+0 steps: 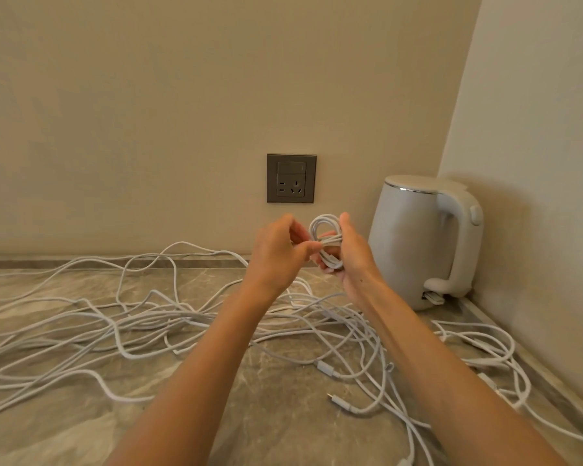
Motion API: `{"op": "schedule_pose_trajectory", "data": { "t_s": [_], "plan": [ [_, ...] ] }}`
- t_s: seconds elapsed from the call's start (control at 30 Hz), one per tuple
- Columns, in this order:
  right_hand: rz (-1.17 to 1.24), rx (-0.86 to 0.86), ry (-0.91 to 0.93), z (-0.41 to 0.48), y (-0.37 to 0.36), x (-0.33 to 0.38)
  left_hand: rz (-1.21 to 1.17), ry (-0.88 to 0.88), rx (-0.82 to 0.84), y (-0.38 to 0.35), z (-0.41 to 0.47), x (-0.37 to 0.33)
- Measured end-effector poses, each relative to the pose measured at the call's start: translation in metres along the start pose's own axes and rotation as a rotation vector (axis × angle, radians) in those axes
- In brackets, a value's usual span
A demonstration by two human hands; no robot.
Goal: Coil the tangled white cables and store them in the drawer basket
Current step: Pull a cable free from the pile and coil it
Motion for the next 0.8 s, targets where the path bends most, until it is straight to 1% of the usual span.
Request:
{"op": "schedule_pose_trajectory", "data": {
  "t_s": [0.1,0.13,0.23,0.43,0.53,0.67,0.8],
  "plan": [
    [-0.008,-0.033,0.037,-0.002,0.001,0.003,-0.047,0.132,-0.013,0.002,0.000,0.014],
    [-0.010,-0.041,0.049,-0.003,0.001,0.005,-0.039,0.144,0.006,0.001,0.000,0.015],
    [-0.004,-0.040,0.065,-0.004,0.001,0.007,-0.051,0.111,0.083,-0.004,-0.001,0.010],
    [0.094,0.048,-0.033,-0.004,-0.007,0.001,-0.191,0.112,0.011,-0.001,-0.004,0.011],
    [0.158,0.118,-0.095,-0.005,-0.011,-0.003,-0.275,0.125,0.013,-0.002,-0.005,0.013],
    [0.193,0.152,-0.165,-0.003,-0.010,-0.010,-0.256,0.066,0.079,-0.008,-0.005,0.002],
    [0.164,0.197,-0.200,-0.005,-0.009,-0.013,-0.123,-0.041,0.188,-0.015,-0.003,-0.011]
  ]
}}
Point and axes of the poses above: each hand's wrist, its own z-axis towards the middle knuckle, its own y-axis out of the back of the hand, x = y × z, the point moved 10 cm from there along z, towards the middle knuckle, and after that the axes turned 12 degrees about -z, right-handed, at the moved point
